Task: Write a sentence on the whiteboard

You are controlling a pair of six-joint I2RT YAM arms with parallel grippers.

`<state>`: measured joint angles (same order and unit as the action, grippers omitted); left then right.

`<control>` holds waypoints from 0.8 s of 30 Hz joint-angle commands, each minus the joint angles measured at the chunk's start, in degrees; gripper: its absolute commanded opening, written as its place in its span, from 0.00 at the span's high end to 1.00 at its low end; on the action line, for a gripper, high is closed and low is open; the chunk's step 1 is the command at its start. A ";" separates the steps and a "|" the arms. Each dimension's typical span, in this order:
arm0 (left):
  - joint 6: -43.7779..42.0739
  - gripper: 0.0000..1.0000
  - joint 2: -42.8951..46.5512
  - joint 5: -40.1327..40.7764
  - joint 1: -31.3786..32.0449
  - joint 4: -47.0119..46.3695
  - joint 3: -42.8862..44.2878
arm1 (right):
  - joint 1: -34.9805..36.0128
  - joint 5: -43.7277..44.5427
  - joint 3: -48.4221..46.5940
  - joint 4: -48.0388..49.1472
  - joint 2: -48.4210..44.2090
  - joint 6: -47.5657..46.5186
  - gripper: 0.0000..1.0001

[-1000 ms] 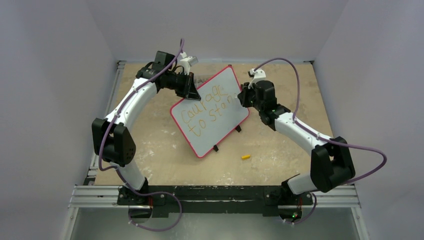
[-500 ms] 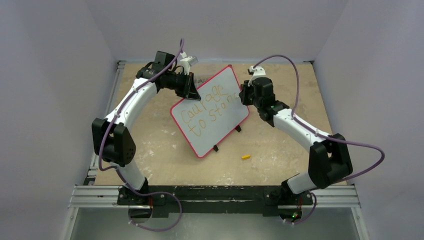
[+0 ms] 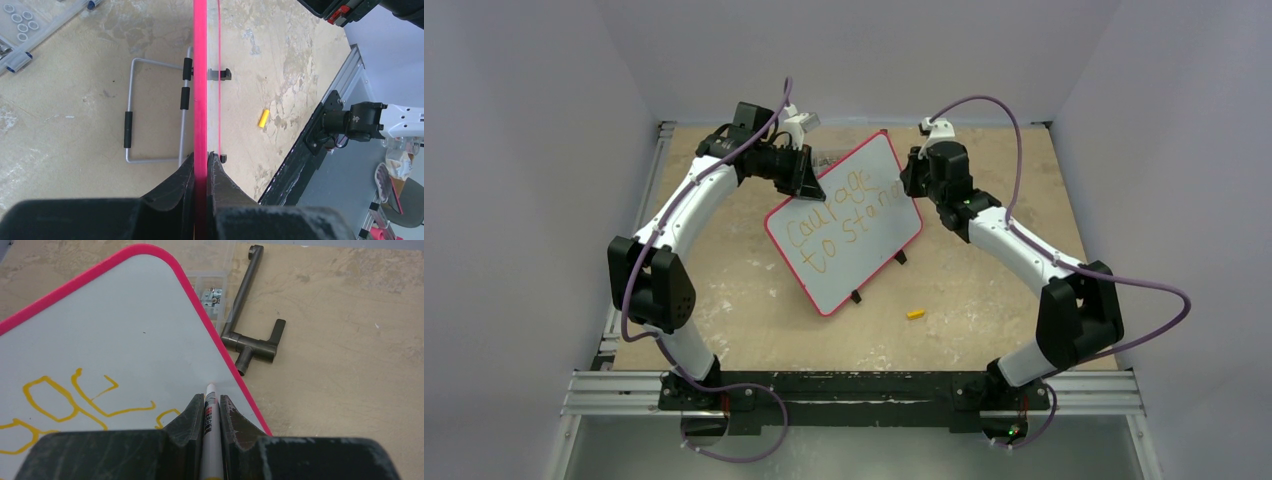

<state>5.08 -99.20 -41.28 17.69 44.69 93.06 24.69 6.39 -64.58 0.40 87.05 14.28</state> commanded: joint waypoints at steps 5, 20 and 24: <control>-4.83 1.00 1.20 2.26 1.24 3.32 -0.42 | 0.28 -2.83 -2.60 2.91 1.02 1.80 1.00; -4.86 1.00 1.25 2.41 1.29 3.43 -0.43 | 0.30 -2.85 5.76 4.08 -1.41 2.65 1.00; -4.85 1.00 1.18 2.43 1.29 3.48 -0.43 | 0.28 -2.30 7.05 4.09 -1.77 2.40 1.00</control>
<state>5.61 -99.20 -41.06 17.69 45.12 93.06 24.62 6.09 -59.29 3.70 85.86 15.59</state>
